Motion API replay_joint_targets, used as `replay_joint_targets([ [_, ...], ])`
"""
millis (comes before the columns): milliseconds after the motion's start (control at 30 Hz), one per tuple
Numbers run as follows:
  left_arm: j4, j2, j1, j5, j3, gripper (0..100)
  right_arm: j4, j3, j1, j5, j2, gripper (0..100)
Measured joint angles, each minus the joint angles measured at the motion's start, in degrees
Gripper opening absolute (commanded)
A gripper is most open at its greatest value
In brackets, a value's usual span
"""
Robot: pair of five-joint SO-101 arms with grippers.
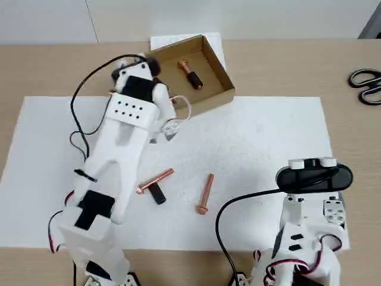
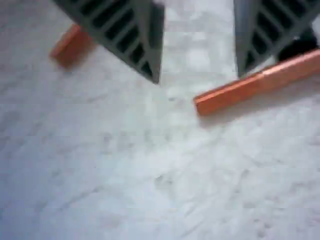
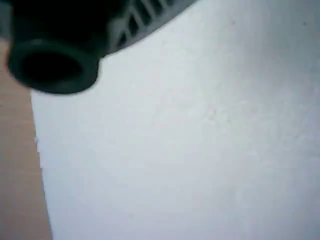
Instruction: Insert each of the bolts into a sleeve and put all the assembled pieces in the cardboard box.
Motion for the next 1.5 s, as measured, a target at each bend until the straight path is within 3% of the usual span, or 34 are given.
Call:
replay_joint_targets([
  [100,0.0,0.0,-2.5,-15.2,3.8,9,0.0,0.0,0.0,0.0,0.0,0.7],
  [267,0.0,0.0,-3.2,-47.1,11.3,9,0.0,0.0,0.0,0.0,0.0,0.7],
  [333,0.0,0.0,-3.2,-54.7,13.9,9,0.0,0.0,0.0,0.0,0.0,0.7],
  [433,0.0,0.0,-3.0,-60.4,15.0,9,0.0,0.0,0.0,0.0,0.0,0.7],
  [600,0.0,0.0,-0.3,-62.9,15.0,9,0.0,0.0,0.0,0.0,0.0,0.7],
  [1167,0.0,0.0,3.3,-61.5,15.4,10,0.0,0.0,0.0,0.0,0.0,0.7],
  [1500,-1.8,8.5,3.3,-59.3,12.4,14,0.0,0.0,0.0,0.0,0.0,0.7],
])
